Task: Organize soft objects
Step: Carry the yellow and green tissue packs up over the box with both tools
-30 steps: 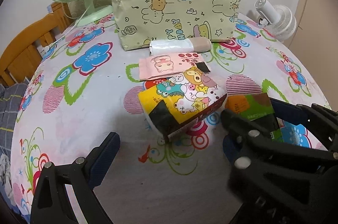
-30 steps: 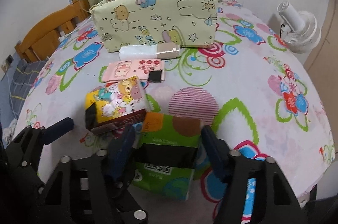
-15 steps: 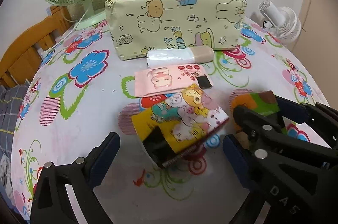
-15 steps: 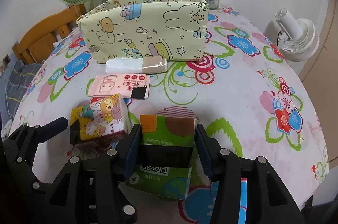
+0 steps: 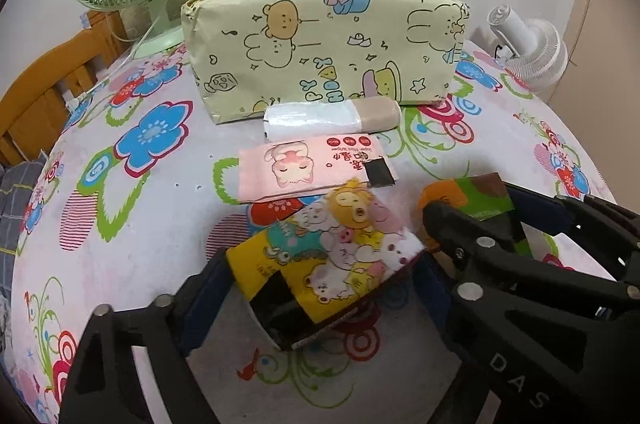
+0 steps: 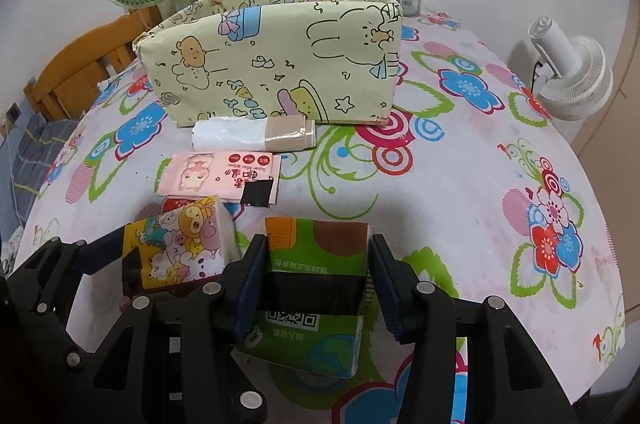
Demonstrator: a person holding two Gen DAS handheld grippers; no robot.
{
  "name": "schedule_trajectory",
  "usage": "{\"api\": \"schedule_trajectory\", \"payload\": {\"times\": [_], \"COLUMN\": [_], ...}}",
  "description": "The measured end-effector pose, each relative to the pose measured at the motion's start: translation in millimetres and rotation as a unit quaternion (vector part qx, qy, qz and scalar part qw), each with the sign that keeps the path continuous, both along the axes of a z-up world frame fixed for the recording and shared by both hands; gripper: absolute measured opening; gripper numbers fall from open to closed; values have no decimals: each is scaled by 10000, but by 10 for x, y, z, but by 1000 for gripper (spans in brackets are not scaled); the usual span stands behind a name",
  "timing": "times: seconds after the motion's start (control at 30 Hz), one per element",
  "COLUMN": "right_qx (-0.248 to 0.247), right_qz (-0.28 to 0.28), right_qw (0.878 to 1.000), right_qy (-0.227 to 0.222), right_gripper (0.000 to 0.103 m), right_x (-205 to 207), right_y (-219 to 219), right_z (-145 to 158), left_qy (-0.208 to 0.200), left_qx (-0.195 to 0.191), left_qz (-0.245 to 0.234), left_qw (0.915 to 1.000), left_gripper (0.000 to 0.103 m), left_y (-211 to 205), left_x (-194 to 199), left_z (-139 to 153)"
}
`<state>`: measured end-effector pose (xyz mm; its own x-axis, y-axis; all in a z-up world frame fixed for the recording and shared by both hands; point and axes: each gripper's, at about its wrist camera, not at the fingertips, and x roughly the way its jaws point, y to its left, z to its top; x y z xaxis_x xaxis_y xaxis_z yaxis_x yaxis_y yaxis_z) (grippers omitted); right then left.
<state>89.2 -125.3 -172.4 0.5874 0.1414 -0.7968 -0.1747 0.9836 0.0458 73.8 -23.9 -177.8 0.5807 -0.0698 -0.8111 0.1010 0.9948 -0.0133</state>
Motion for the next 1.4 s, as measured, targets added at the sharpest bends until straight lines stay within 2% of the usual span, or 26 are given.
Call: {"api": "schedule_trajectory", "payload": {"times": [0.4, 1.4], "right_qx": [78, 104], "right_qz": [3, 16], "right_qw": [9999, 9981], "right_qy": [-72, -615], "right_gripper": [54, 53], "right_x": [4, -16], "right_y": [-12, -78], "right_z": [78, 716], "left_qy": [-122, -652], "left_qx": [-48, -6], "left_qz": [-46, -51], "left_qw": [9999, 9979], "left_gripper": [85, 84], "left_y": [-37, -120], "left_x": [-19, -16], "left_z": [101, 721]}}
